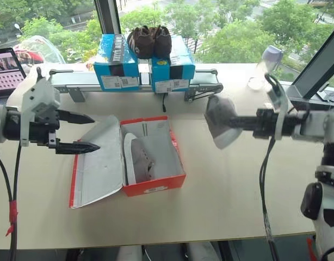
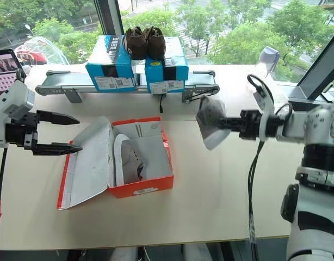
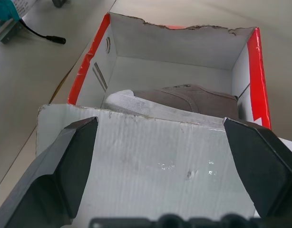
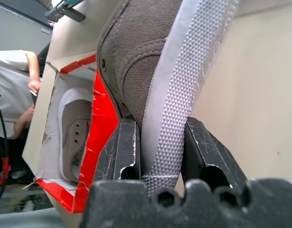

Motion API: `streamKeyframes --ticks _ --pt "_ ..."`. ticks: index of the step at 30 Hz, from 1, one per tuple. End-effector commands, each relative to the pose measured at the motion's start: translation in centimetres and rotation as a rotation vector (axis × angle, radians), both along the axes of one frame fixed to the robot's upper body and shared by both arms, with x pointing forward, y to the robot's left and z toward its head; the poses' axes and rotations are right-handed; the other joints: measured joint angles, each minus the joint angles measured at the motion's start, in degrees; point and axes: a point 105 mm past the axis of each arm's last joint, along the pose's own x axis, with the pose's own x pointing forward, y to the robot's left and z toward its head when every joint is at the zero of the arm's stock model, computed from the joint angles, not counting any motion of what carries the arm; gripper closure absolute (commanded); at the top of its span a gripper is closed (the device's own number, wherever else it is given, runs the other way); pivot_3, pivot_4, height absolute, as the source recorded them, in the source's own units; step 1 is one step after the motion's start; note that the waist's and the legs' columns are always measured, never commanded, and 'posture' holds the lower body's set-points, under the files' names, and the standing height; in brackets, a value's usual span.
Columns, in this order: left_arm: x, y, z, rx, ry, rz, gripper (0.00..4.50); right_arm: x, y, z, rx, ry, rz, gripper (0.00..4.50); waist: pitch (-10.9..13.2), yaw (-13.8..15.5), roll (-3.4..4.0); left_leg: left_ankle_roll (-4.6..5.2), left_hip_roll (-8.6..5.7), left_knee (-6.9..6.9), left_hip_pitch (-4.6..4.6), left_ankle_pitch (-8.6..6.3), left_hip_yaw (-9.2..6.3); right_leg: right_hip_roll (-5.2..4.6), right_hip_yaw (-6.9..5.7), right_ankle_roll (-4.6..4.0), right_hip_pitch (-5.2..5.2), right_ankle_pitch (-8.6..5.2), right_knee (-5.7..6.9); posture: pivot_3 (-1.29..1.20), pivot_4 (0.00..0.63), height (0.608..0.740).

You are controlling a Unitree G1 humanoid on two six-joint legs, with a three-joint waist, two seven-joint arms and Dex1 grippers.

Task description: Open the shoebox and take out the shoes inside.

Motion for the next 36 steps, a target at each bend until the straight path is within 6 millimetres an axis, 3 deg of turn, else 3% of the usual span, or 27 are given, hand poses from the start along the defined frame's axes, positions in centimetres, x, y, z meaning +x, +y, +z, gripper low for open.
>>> streamKeyframes --ticks 1,2,6,12,17,19,23,25,27,28,30,36 --pt "0.0 -0.1 1.0 0.011 -0.041 -0.012 0.00 0.9 -1.5 0.1 0.012 -0.100 -0.050 3.61 0.08 -0.17 0.13 0.00 0.00 0.03 0.00 0.00 0.00 0.00 0.01 0.00 -0.01 0.00 0.02 0.00 0.150 0.740" --pt "0.0 -0.1 1.0 0.011 -0.040 -0.013 0.00 1.1 -1.9 -0.4 0.011 -0.091 -0.068 3.61 0.10 -0.23 0.16 0.00 0.01 0.03 0.00 0.00 0.01 0.01 0.02 0.00 -0.01 0.01 0.02 0.00 0.150 0.740" --pt "0.0 -0.2 1.1 0.014 -0.040 -0.015 0.00 1.4 -4.3 -3.0 -0.045 -0.050 -0.138 2.19 0.10 -0.12 0.17 0.00 0.09 0.05 0.07 0.00 0.00 0.12 0.01 0.02 0.06 0.00 0.01 0.00 0.150 0.740" --pt "-0.3 0.0 1.1 0.016 -0.035 -0.007 0.00 1.1 -7.7 -1.1 -0.108 -0.121 -0.199 0.17 0.11 -0.02 0.18 0.00 0.08 0.11 0.07 0.00 0.01 0.10 0.03 0.03 0.08 0.01 0.01 0.00 0.150 0.740" --pt "-0.3 0.0 1.1 0.011 -0.033 -0.006 0.00 1.2 -10.0 2.0 -0.207 -0.226 -0.252 0.07 0.17 -0.19 0.28 0.00 0.09 0.10 0.09 0.00 0.03 0.11 0.04 0.05 0.06 0.01 0.02 0.00 0.150 0.740" --pt "-0.3 0.1 1.1 0.010 -0.033 -0.005 0.00 1.4 -9.9 3.3 -0.253 -0.275 -0.242 0.07 0.17 -0.25 0.28 0.00 0.10 0.09 0.10 0.00 0.03 0.12 0.04 0.04 0.06 0.01 0.01 0.00 0.150 0.740" --pt "-0.2 0.3 1.2 0.008 -0.039 0.006 0.00 2.1 -5.6 7.7 -0.300 -0.475 -0.096 0.07 0.23 -0.39 0.38 -0.01 0.10 0.09 0.10 0.00 0.05 0.11 0.07 0.05 0.05 0.00 0.02 0.00 0.150 0.740" --pt "-0.1 0.4 1.4 0.002 -0.048 0.019 0.00 1.9 -2.0 9.3 -0.302 -0.585 0.021 0.07 0.25 -0.43 0.42 -0.01 0.12 0.10 0.16 0.00 0.07 0.14 0.11 0.08 0.05 -0.01 0.06 0.00 0.150 0.740" --pt "0.0 0.8 1.8 -0.007 -0.063 0.046 0.00 1.0 3.3 10.4 -0.305 -0.661 0.204 0.07 0.25 -0.43 0.42 0.00 0.18 0.09 0.17 0.00 0.04 0.21 0.09 0.09 0.05 -0.02 0.08 0.00 0.150 0.740" --pt "0.0 1.1 2.0 -0.016 -0.071 0.064 0.00 0.3 5.9 10.7 -0.297 -0.667 0.291 0.07 0.26 -0.52 0.43 0.00 0.19 0.08 0.16 0.00 0.04 0.22 0.09 0.09 0.04 -0.02 0.09 0.00 0.150 0.740" --pt "0.0 1.5 2.1 -0.019 -0.079 0.087 0.00 -0.6 9.0 10.6 -0.279 -0.628 0.387 0.07 0.28 -0.44 0.46 0.00 0.20 0.08 0.15 0.00 0.05 0.22 0.10 0.06 -0.01 0.00 0.15 0.00 0.150 0.740" --pt "-0.2 2.6 2.3 -0.019 -0.103 0.152 0.00 -3.1 16.2 9.6 -0.205 -0.489 0.590 0.07 0.28 1.06 0.46 -0.01 0.18 0.22 -0.07 0.00 -0.07 0.18 -0.05 -0.10 -0.02 0.09 0.10 0.00 0.150 0.740"
